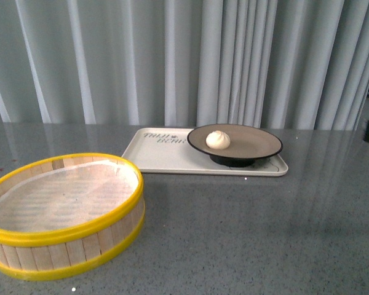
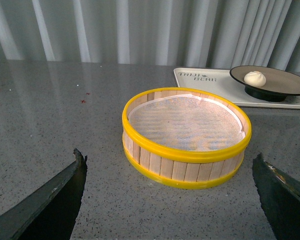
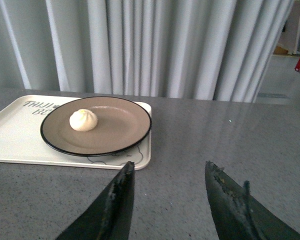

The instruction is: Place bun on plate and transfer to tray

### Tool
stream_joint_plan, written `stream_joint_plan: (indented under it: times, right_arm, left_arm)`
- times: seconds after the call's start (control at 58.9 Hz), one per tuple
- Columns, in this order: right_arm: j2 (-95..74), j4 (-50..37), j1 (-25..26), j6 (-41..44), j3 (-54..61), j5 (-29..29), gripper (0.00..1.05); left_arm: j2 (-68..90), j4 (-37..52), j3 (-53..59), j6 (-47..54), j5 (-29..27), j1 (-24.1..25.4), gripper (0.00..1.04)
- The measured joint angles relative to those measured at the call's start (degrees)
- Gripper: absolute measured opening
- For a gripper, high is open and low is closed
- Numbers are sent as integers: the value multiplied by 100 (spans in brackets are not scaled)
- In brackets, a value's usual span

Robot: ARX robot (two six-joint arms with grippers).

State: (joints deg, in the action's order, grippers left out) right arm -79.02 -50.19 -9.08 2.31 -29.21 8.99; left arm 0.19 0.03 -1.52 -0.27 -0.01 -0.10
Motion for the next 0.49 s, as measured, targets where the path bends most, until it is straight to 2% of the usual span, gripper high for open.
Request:
stream_joint_plan:
  times: [0.204,0.492]
  right_arm:
    - [743,-140,229,-120,1021,-282,1]
    - [1812,24,507,-153,1899,-509,2]
  left_arm:
    - [0,0,0,0,-2,0,98]
    - [-2,0,0,0,-2,0,98]
